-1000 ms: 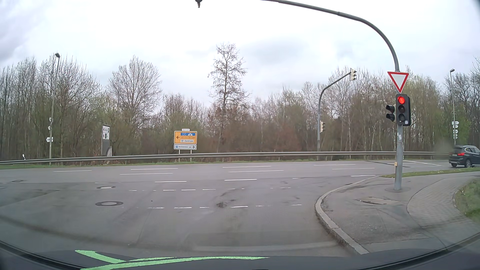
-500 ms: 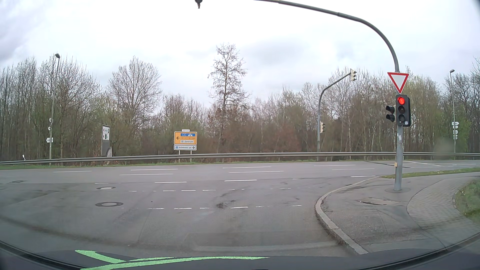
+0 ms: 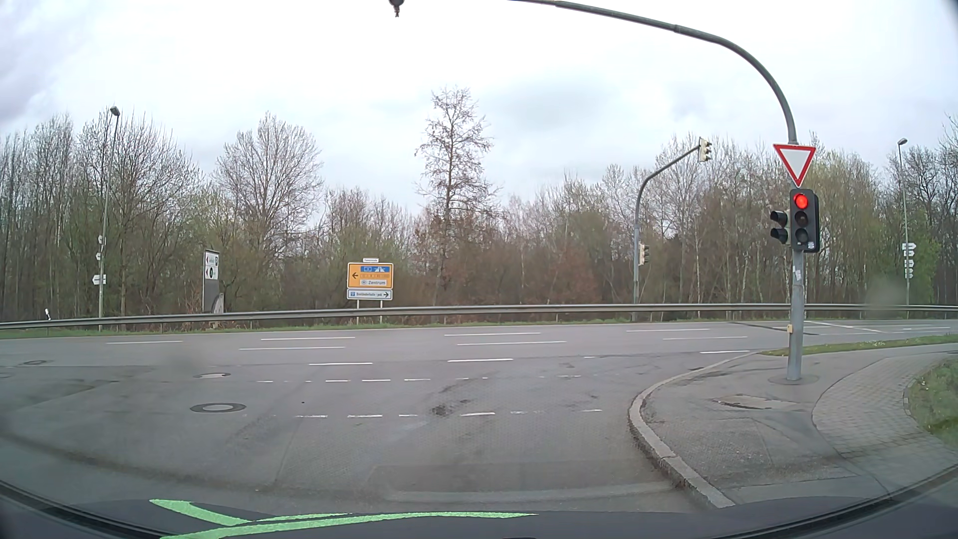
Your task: Follow the waypoints while adhering to traffic rules and regulations
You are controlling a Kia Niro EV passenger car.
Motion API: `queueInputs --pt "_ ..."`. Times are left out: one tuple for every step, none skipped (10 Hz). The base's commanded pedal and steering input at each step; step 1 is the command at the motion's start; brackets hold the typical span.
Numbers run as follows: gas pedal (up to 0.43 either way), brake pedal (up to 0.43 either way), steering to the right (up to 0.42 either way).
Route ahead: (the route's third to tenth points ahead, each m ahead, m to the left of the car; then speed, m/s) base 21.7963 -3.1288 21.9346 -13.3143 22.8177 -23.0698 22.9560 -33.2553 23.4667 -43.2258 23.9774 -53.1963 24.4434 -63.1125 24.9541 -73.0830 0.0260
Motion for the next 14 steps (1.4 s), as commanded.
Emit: queueInputs --pt "0.0 0.262 -0.004" --pt "0.0 0.262 -0.004" --pt "0.0 0.262 -0.004" --pt "0.0 0.262 -0.004" --pt "0.0 0.268 -0.004" --pt "0.0 0.262 -0.004" --pt "0.0 0.262 -0.004" --pt "0.0 0.262 -0.004" --pt "0.0 0.262 -0.004" --pt "0.0 0.262 -0.004" --pt "0.0 0.262 -0.004" --pt "0.0 0.262 -0.004" --pt "0.0 0.262 -0.004" --pt "0.0 0.262 -0.004"
